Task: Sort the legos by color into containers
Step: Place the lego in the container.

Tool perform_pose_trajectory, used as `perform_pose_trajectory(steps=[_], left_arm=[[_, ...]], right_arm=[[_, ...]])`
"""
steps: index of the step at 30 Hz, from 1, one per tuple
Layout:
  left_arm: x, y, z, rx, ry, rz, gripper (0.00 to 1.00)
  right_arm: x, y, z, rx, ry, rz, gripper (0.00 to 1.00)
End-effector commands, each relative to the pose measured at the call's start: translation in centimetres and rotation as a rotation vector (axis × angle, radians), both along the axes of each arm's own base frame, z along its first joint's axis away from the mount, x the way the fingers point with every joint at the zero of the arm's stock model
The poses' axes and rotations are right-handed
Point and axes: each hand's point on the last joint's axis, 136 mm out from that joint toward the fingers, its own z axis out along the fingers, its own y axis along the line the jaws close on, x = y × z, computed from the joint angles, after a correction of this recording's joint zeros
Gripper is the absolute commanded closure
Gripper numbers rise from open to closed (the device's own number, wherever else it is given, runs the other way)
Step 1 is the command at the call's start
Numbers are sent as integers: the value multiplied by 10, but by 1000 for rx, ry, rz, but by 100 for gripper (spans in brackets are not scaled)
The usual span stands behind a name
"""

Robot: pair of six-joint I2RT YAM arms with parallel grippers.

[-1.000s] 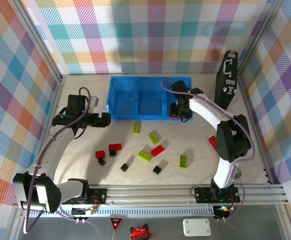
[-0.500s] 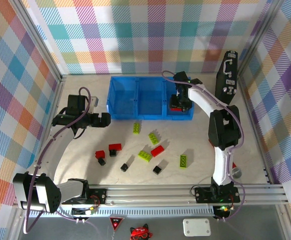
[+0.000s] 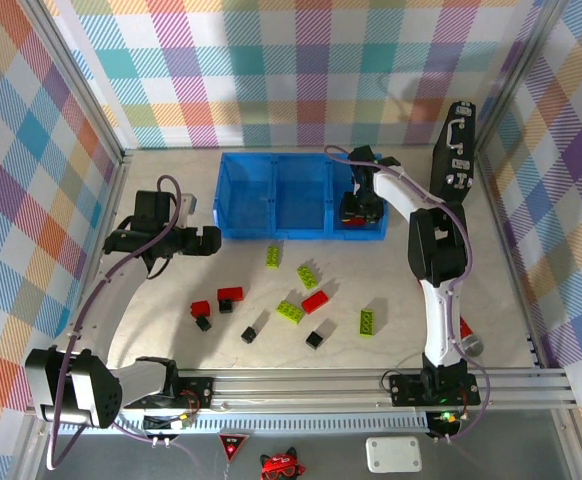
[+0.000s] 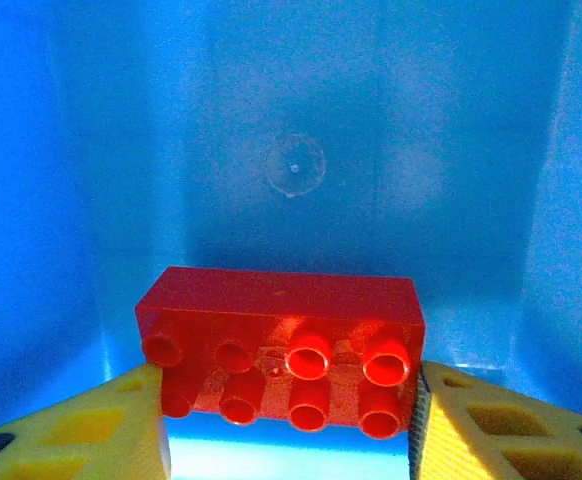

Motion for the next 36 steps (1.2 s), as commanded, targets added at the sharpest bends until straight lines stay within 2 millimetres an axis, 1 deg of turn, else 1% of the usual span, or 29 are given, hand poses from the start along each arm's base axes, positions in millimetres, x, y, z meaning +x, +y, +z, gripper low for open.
perform_pose_trajectory(steps=[1,3,5,8,16,22,25,31,36], left_arm=[[-6,-1,-1,11,0,-17,0],[-6,-2,-2,7,2,-20,0],[-6,-2,-2,6,5,-20,0],[-6,-2,-2,5,5,-21,0],[-7,-2,0,3,-5,-23,0],[-7,-2,2,1,-10,-22,0],[-8,-3,1,-1,-9,-22,0],[-9,-3,1,-3,-9,-22,0],[-9,-2,1,2,-10,-18,0]], right_arm=[[2,1,3,11,9,12,47],[1,1,4,11,12,10,46],[1,1,8,12,6,8,42],[0,0,17,13,-7,7,40],[-5,-1,50,30,-58,5,36],[-12,-3,67,42,-81,4,33],[-13,-4,68,41,-84,4,34],[-12,-3,55,39,-64,5,35],[-9,-1,49,41,-60,6,35]])
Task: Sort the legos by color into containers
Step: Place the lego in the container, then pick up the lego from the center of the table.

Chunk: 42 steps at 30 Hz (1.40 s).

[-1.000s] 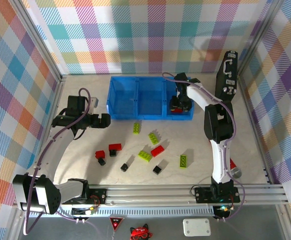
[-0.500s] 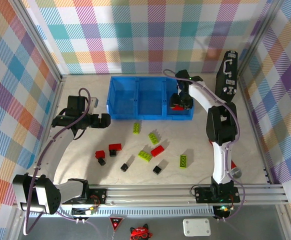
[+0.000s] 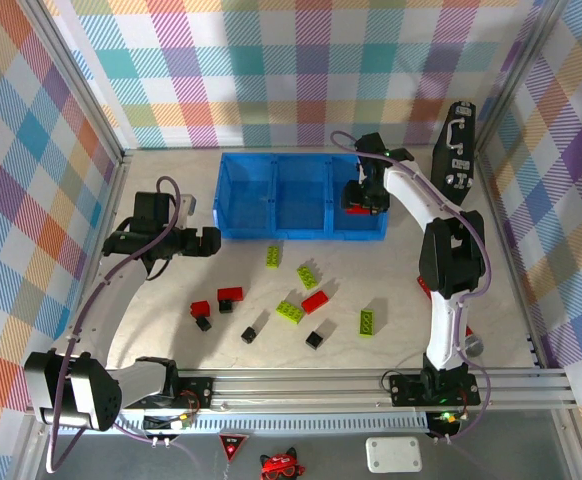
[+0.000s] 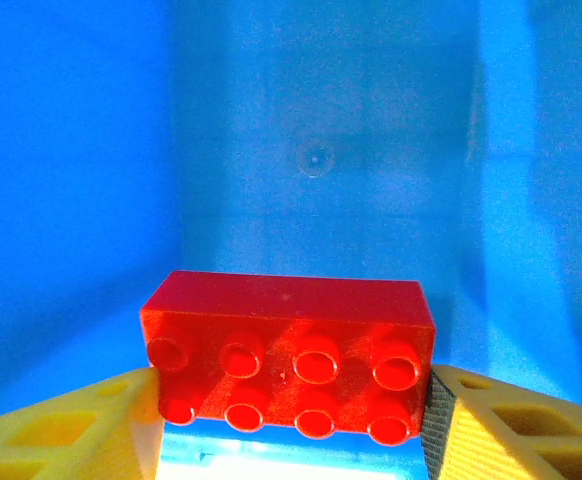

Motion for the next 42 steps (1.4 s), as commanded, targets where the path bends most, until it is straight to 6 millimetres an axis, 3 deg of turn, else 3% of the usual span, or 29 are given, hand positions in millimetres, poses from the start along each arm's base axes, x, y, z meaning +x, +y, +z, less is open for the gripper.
perform_pose_trajectory(steps=[1,10,17,28,35,42], left_arm=[[-7,-2,0,4,-5,-18,0],[-6,-1,1,5,-9,-16,0],[-6,-3,3,-9,-19,-16,0],[1,-4,12,-84,10,76,0],[-3,8,15,-79,2,174,2],[-15,-3,-5,-152,99,217,5]], right_arm=[[-1,1,-14,7,35,7,34],[1,2,-9,12,31,8,29],[-3,5,11,35,6,1,28],[-40,2,37,86,-33,-18,28],[-66,-5,43,105,-48,-28,28],[-82,-7,36,122,-38,-31,28]])
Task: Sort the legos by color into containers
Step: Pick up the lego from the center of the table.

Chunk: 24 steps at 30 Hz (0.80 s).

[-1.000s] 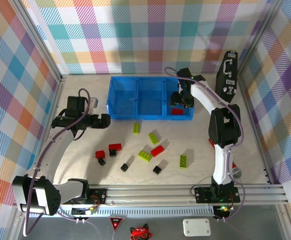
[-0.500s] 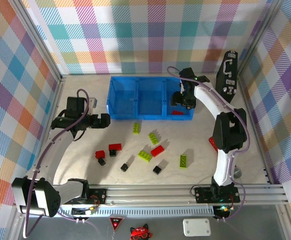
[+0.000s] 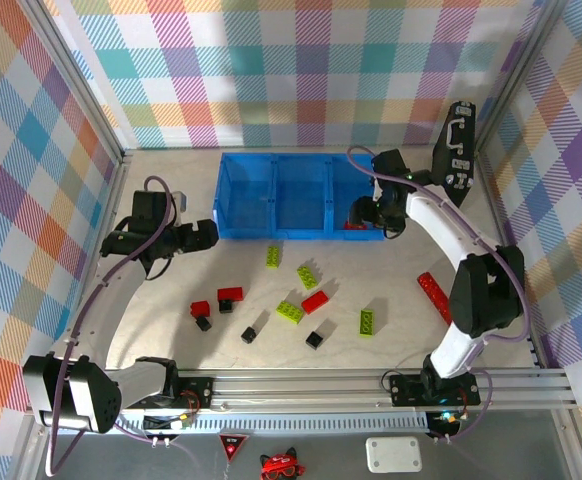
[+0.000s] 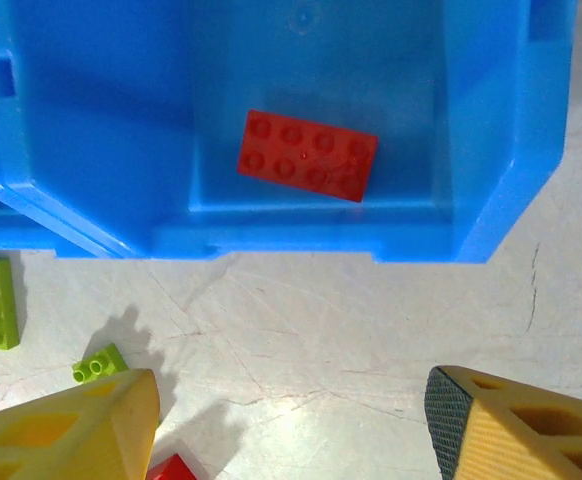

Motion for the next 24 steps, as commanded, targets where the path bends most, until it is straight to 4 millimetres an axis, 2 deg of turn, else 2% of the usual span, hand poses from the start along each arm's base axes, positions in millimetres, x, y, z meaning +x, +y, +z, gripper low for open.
perform_pose_trajectory(steps=[1,9,14,17,24], left_arm=[[-16,-10,-15,-46,72,33,5],[-39,-30,-46,29,172,34,7],[-46,-48,-66,26,216,20,12],[-45,-66,-73,2,216,2,16],[-27,-122,-89,40,241,-91,22]], right_arm=[[-6,7,5,40,-12,3,28],[-11,9,-1,55,3,11,28],[-14,9,-2,56,7,14,28],[-16,10,-3,56,9,16,28],[-19,7,1,50,3,15,28]])
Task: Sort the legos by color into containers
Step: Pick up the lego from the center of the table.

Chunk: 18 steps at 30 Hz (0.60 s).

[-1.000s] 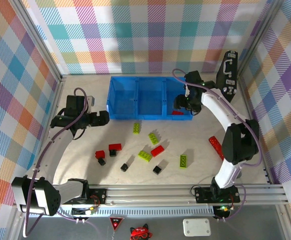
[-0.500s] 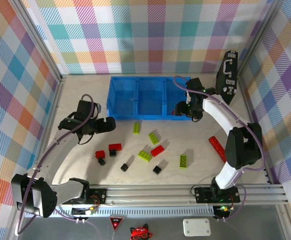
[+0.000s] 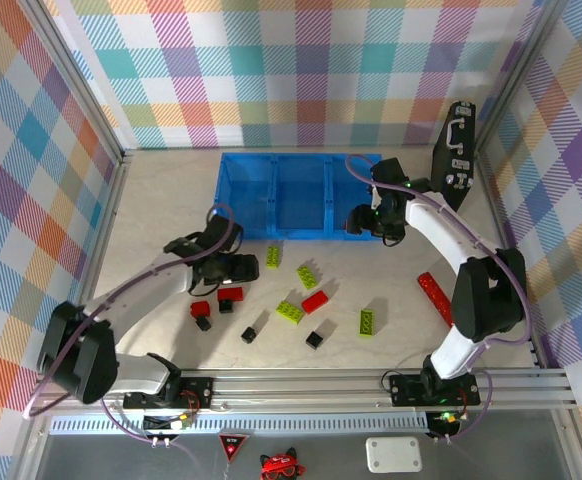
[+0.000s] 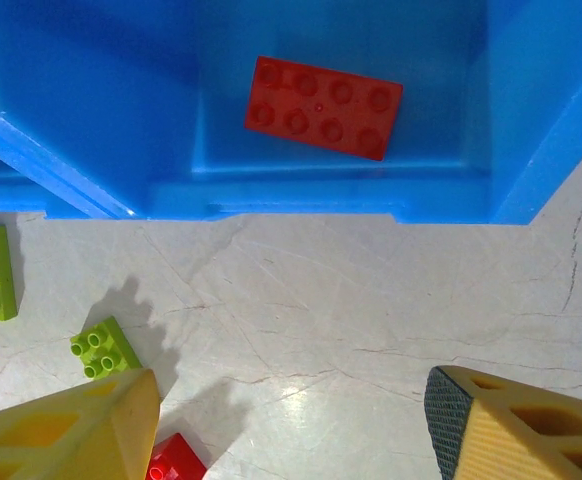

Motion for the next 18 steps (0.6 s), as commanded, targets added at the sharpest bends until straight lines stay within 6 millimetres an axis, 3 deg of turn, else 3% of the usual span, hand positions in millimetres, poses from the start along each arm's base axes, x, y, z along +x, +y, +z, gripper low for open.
perform_pose_trajectory(steps=[1,9,18], left_arm=[[22,-30,4,3,-38,-14,24],[54,-79,-20,54,-25,-47,36],[78,-80,-39,148,-43,-21,44]], right_arm=[[-7,1,13,18,-21,-5,28],[-15,-5,19,6,-32,-11,28],[-23,-11,23,-11,-39,-14,28]])
